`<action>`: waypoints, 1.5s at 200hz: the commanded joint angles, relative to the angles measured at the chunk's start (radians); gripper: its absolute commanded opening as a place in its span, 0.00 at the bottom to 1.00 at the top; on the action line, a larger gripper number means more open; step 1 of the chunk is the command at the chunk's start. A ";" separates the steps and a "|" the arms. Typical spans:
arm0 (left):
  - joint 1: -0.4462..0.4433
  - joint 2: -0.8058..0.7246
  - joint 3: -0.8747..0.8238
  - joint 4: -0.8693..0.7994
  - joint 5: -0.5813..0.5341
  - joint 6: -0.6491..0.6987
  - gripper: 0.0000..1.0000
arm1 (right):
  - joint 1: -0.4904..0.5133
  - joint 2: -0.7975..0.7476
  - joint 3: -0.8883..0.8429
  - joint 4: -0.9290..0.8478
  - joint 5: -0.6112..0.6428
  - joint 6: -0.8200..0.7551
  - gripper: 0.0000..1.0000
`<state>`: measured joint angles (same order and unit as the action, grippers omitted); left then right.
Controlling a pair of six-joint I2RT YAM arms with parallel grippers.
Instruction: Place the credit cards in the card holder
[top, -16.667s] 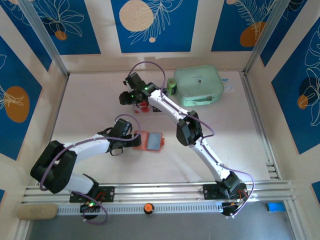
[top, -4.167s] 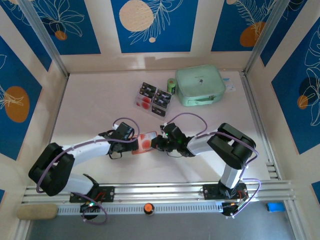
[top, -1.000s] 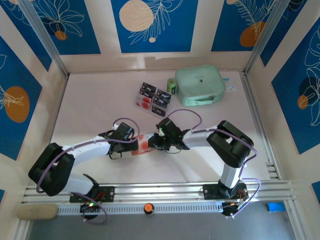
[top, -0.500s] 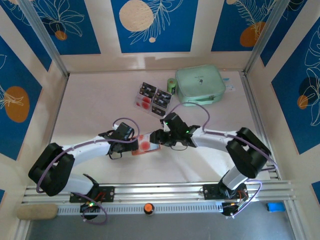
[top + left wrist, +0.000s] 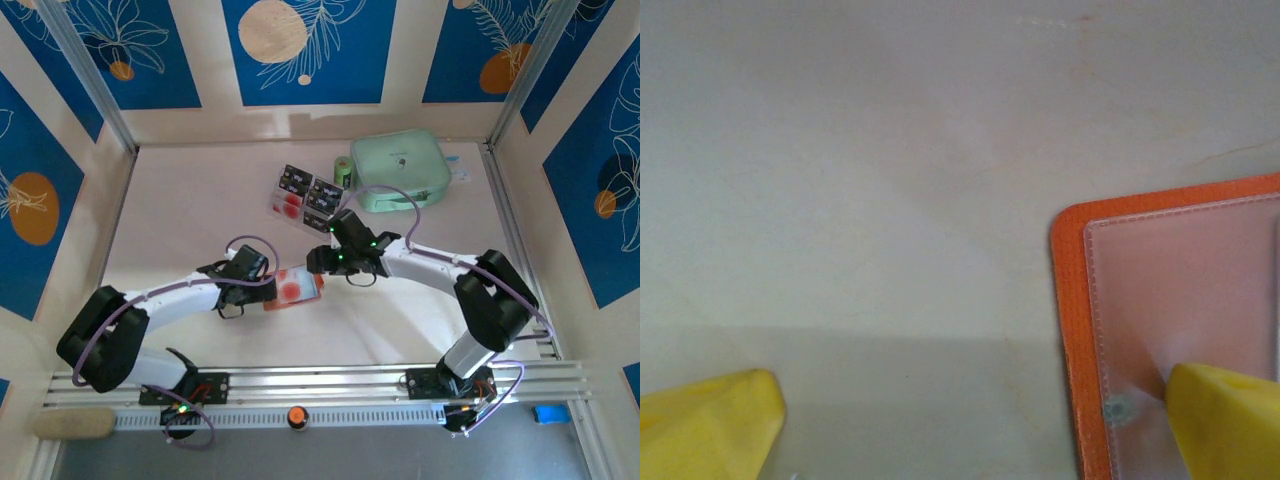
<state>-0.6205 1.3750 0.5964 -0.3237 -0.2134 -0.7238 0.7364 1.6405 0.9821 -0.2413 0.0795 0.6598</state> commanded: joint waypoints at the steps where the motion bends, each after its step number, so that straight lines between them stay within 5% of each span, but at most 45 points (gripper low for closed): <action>1: 0.010 0.012 -0.018 -0.036 0.057 0.011 1.00 | 0.003 0.041 0.025 -0.052 0.030 -0.033 0.57; 33: 0.010 0.004 -0.017 -0.039 0.060 0.014 1.00 | 0.003 0.071 0.023 -0.046 0.045 -0.028 0.50; 85: 0.011 -0.007 -0.013 -0.047 0.066 0.023 1.00 | -0.008 0.056 -0.002 -0.050 0.054 -0.023 0.00; 202: 0.010 0.020 -0.008 -0.020 0.087 0.023 1.00 | -0.020 -0.079 -0.122 -0.047 0.067 0.026 0.00; 230: 0.009 0.035 -0.006 -0.014 0.091 0.023 1.00 | -0.016 -0.110 -0.096 -0.065 0.052 0.023 0.30; 247: 0.009 0.036 -0.006 -0.014 0.089 0.023 1.00 | -0.010 -0.140 -0.077 -0.078 0.049 0.021 0.37; 263: 0.009 0.036 -0.006 -0.014 0.088 0.024 1.00 | -0.001 -0.155 -0.056 -0.081 0.037 0.020 0.35; 300: 0.009 0.040 -0.007 -0.011 0.088 0.024 1.00 | 0.031 -0.111 -0.015 -0.039 -0.038 0.014 0.13</action>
<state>-0.6189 1.3766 0.6010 -0.3302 -0.1959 -0.6979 0.7437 1.5089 0.9298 -0.2993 0.1146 0.6792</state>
